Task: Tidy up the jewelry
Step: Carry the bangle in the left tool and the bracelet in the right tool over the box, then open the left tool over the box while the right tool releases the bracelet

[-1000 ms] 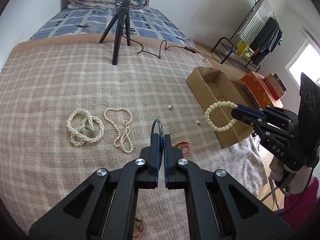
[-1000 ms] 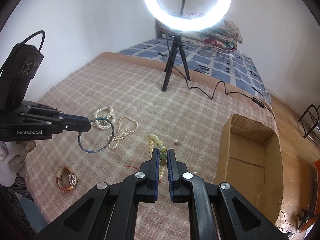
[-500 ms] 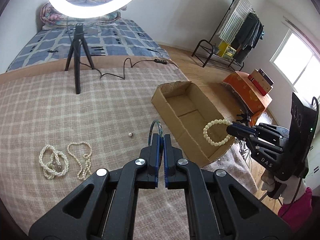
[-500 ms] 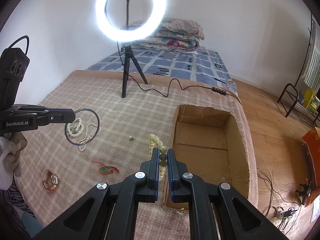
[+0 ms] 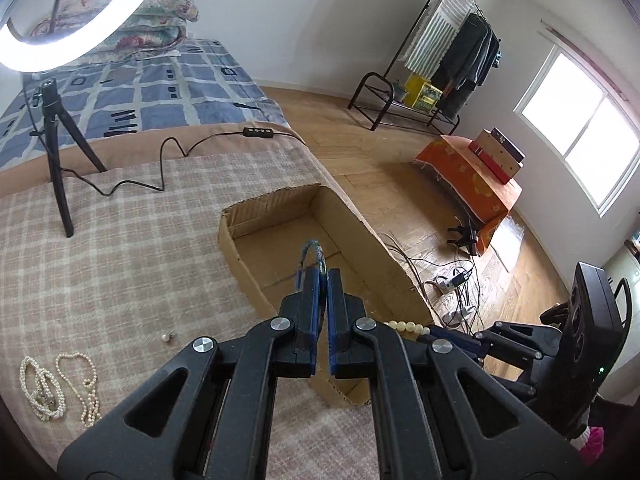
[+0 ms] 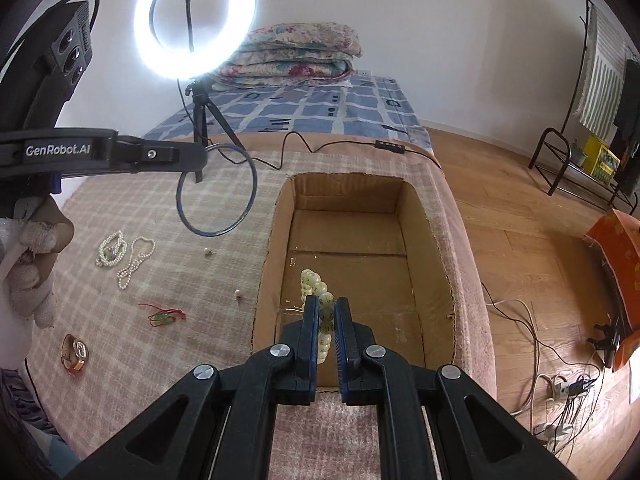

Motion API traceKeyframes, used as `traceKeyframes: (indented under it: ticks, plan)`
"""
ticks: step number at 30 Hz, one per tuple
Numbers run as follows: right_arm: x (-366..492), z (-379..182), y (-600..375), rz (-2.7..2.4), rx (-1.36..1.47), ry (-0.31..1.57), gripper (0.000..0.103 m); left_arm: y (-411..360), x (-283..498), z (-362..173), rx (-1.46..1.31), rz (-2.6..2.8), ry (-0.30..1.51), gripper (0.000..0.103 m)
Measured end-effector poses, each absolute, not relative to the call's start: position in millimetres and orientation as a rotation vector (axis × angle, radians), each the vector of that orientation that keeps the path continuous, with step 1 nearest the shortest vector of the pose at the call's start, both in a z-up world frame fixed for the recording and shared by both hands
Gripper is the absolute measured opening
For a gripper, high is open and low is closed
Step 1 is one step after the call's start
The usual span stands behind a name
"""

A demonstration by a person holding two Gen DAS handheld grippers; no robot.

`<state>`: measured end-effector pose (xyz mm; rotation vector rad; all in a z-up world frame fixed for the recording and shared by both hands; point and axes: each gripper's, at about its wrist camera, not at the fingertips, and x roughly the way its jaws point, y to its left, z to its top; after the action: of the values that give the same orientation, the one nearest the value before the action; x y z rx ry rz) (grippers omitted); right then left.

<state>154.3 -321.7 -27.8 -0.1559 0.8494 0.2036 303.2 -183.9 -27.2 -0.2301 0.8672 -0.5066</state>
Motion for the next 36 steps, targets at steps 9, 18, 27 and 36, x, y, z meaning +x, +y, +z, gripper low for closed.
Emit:
traceKeyframes:
  ticks: [9,18,27,36]
  plan:
    - [164.5,-43.1,-333.8,0.182,-0.13,0.898,0.005,-216.1,327.2,-57.6,-0.236,-0.498,0.94,0.001]
    - [162.3,-48.1,-331.2,0.171,-0.161,0.9,0.028,-217.2,331.2,-64.4,-0.216,-0.475,0.951,0.004]
    - [156.9,-38.0,-322.4,0.125,-0.205,0.845,0.074,-193.3,322.8,-45.5,-0.198,-0.437,0.899,0.023]
    - [150.2,-21.0,-310.4,0.089,-0.211,0.779,0.097,-155.0,302.9,-9.7,-0.185,-0.39,0.834,0.023]
